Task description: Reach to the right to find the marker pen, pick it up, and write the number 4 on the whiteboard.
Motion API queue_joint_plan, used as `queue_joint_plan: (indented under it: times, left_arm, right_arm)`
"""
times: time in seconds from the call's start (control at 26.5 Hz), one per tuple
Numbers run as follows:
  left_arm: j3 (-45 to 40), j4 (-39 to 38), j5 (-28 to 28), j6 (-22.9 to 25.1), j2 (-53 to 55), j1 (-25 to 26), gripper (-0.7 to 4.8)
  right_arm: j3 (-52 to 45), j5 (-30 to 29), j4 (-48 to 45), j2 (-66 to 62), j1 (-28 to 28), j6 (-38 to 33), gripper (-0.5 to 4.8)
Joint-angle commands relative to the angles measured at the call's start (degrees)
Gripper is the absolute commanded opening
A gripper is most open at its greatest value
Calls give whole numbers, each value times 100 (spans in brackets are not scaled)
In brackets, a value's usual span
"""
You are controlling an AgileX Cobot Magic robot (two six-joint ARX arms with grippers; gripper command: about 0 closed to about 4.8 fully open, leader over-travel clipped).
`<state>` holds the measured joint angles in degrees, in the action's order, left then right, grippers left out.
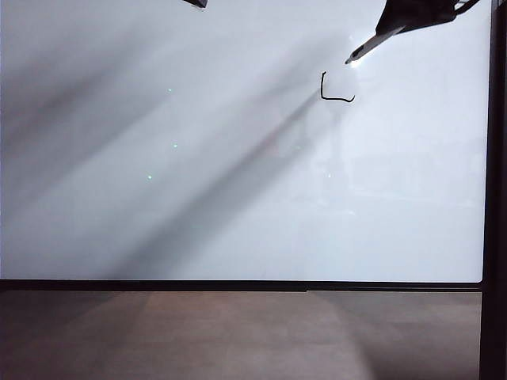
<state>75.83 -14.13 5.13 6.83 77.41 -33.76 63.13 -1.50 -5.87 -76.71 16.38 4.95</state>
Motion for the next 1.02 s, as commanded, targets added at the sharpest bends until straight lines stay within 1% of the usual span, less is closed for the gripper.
queue_joint_plan:
  times: [0.04,0.38,1.02]
  left_arm:
    - [17,-9,-22,4,-20,-9,-5]
    - [17,-15,-24,2,-20,-9,-5]
    - [17,-13,-20,4,-20,-9,-5]
  right_arm:
    - [35,7,-221,-96,4,-24,-2]
    - [42,4,-693,-232,4,-22,-2]
    - [68,50,-1078,-448,-24,-2,-2]
